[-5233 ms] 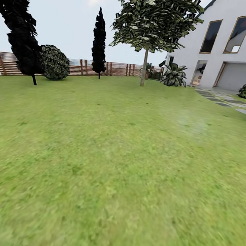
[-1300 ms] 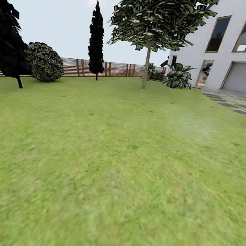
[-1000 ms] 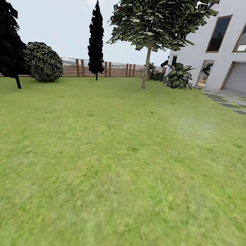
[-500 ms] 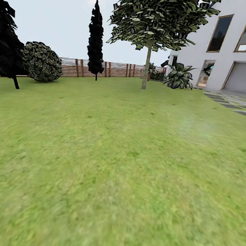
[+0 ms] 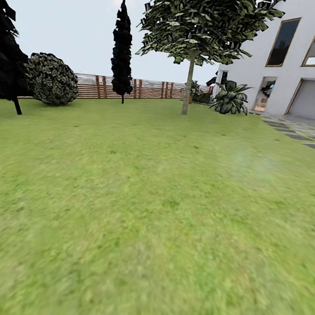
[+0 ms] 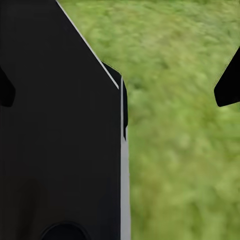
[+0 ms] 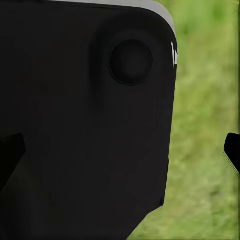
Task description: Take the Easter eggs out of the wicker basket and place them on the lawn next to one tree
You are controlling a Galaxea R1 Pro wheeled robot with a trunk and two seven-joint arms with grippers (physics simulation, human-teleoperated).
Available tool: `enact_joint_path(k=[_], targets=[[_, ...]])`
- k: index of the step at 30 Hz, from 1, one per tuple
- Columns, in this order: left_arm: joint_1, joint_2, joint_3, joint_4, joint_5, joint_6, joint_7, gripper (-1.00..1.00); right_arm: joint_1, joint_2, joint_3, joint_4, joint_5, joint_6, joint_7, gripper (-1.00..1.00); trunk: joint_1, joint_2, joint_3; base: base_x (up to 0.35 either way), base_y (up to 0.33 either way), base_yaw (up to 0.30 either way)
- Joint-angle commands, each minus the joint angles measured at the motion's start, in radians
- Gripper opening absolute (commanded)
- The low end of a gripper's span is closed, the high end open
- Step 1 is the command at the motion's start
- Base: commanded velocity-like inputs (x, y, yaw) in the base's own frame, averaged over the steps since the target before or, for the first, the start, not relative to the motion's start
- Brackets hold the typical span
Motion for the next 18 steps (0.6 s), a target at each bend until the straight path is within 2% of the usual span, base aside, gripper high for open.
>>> enact_joint_path(k=[1, 18], targets=[[0.000, 0.000, 0.000, -0.001, 0.000, 0.000, 0.000, 1.00, 0.000, 0.000, 0.000, 0.000, 0.000, 0.000, 0.000, 1.00, 0.001, 0.000, -0.001, 0.324, 0.000, 0.000], [0.000, 0.000, 0.000, -0.001, 0.000, 0.000, 0.000, 1.00, 0.000, 0.000, 0.000, -0.001, 0.000, 0.000, 0.000, 1.00, 0.001, 0.000, -0.001, 0.324, 0.000, 0.000]])
